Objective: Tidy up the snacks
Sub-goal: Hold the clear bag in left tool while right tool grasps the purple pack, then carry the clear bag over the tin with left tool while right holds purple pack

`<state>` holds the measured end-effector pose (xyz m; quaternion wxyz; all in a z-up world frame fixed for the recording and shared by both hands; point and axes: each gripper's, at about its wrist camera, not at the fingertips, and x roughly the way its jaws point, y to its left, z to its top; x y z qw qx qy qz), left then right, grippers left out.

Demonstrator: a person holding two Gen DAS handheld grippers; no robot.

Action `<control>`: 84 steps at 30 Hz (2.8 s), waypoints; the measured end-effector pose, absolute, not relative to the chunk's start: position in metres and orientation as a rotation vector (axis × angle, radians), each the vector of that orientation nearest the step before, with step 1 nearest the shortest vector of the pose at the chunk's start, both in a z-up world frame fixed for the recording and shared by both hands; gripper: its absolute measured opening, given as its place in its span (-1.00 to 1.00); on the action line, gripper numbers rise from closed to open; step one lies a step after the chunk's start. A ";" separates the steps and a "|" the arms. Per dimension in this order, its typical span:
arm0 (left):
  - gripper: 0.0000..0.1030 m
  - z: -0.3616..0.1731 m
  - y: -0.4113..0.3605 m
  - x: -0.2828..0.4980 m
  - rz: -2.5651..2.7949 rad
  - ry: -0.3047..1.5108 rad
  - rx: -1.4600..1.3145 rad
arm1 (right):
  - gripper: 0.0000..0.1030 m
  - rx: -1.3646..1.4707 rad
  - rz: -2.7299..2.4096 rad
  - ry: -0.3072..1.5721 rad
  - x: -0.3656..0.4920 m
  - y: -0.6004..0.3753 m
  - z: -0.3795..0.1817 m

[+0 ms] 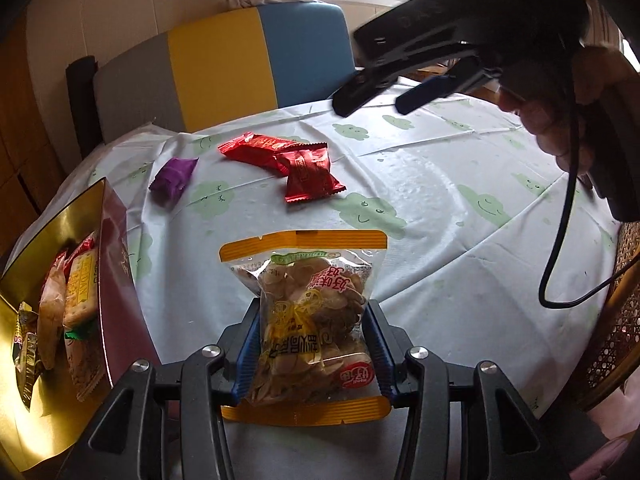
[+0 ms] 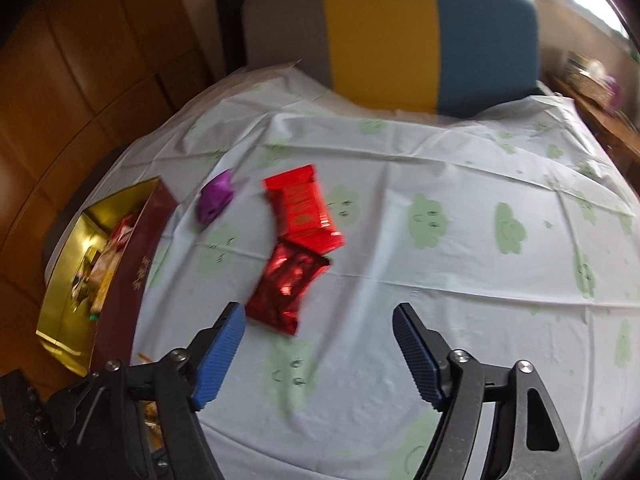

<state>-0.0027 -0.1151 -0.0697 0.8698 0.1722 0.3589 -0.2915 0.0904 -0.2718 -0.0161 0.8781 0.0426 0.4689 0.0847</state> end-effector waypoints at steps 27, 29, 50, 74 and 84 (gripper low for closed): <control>0.00 -0.076 -0.103 -0.004 -0.681 0.689 0.289 | -0.22 -0.429 0.353 1.052 0.249 -0.111 -0.059; 0.00 -0.076 -0.103 -0.004 -0.679 0.691 0.287 | -0.22 -0.400 0.350 1.042 0.236 -0.121 -0.049; 0.00 -0.075 -0.110 0.000 -0.622 0.743 0.289 | -0.20 -0.069 0.083 1.199 0.071 -0.280 -0.073; -0.04 -0.052 -0.122 0.003 -0.544 0.825 0.292 | -0.20 -0.172 0.066 1.179 0.071 -0.260 -0.079; -0.04 -0.006 -0.088 0.004 -0.525 0.779 0.183 | -0.20 -0.187 0.068 1.169 0.067 -0.260 -0.076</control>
